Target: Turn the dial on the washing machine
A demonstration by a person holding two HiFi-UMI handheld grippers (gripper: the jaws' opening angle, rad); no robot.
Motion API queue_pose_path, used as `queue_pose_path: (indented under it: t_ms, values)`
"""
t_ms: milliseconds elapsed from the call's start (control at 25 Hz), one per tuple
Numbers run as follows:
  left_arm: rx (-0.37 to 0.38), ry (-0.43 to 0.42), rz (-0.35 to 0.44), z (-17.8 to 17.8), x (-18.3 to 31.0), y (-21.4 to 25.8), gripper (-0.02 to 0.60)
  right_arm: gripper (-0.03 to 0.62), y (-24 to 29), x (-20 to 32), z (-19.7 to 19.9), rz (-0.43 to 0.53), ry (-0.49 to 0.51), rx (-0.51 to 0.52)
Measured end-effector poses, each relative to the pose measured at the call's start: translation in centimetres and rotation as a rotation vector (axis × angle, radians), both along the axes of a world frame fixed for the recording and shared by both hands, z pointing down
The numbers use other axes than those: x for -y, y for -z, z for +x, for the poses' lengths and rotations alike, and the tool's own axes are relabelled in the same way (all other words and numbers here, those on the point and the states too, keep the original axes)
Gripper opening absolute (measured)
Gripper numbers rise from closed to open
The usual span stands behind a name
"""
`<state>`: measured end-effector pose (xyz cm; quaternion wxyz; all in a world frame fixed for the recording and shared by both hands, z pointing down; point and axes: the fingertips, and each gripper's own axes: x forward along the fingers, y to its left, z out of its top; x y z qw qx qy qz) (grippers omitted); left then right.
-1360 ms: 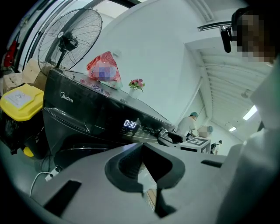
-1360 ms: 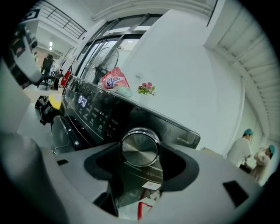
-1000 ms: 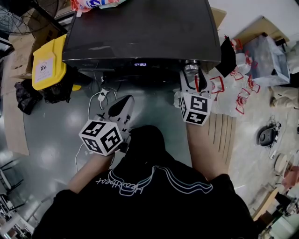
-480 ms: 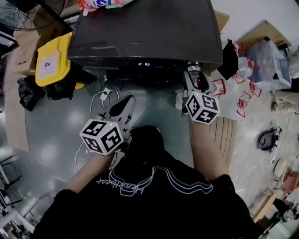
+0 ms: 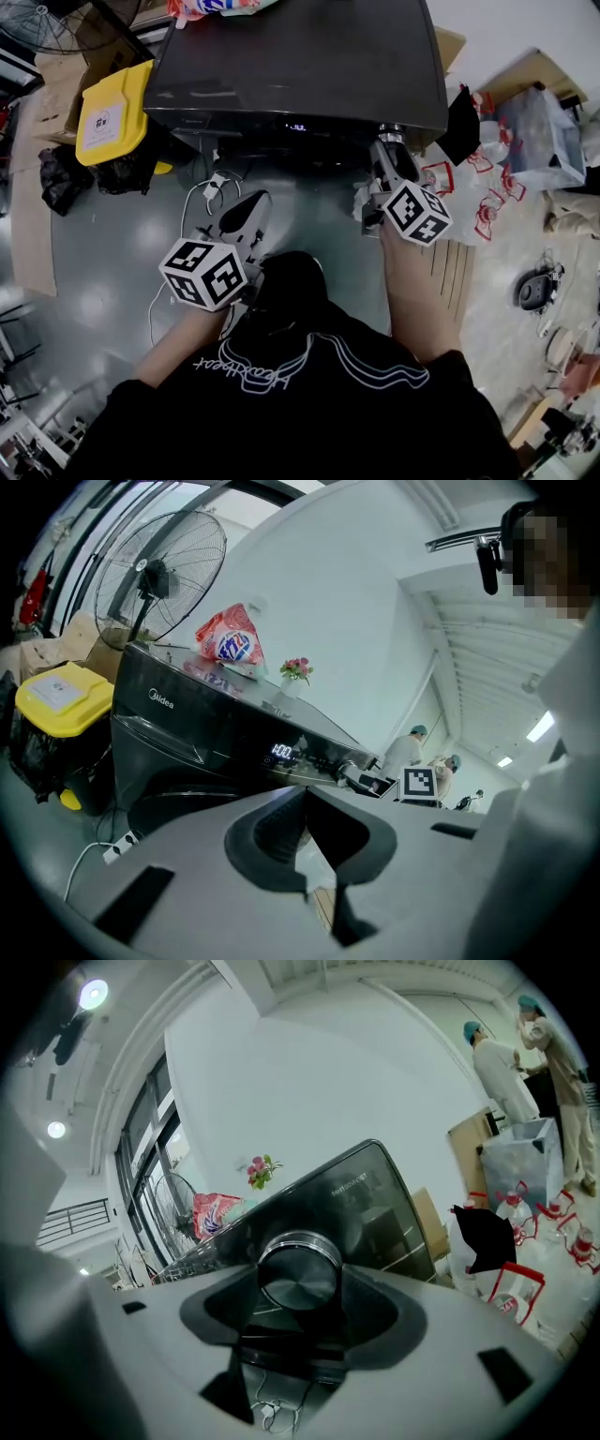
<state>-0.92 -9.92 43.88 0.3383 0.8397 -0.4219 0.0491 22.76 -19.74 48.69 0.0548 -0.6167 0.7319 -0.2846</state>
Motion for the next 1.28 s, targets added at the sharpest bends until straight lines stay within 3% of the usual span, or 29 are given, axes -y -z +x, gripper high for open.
queue_pose_path:
  t_ms: [160, 480, 800, 960, 1120, 1280]
  values:
    - [0.002, 0.007, 0.003, 0.2, -0.1, 0.4, 0.006, 0.281, 0.0, -0.1, 0.1, -0.014, 0.002, 0.096]
    - [0.003, 0.025, 0.008, 0.5, -0.1, 0.7, 0.006, 0.281, -0.1, -0.1, 0.1, -0.028, 0.001, 0.409]
    - [0.009, 0.035, 0.007, 0.6, -0.5, 0.6, 0.006, 0.282, -0.2, 0.0, 0.0, -0.034, 0.02, 0.437]
    - [0.003, 0.03, 0.018, 0.8, -0.1, 0.9, 0.006, 0.284, -0.2, -0.2, 0.0, -0.059, 0.08, 0.342]
    - [0.0, 0.01, 0.05, 0.9, 0.3, 2.4, 0.006, 0.278, 0.8, -1.9, 0.6, -0.098, 0.157, 0.084]
    - [0.022, -0.032, 0.093, 0.6, 0.2, 4.4, 0.006, 0.237, 5.6, -4.4, -2.3, -0.015, 0.323, -0.149]
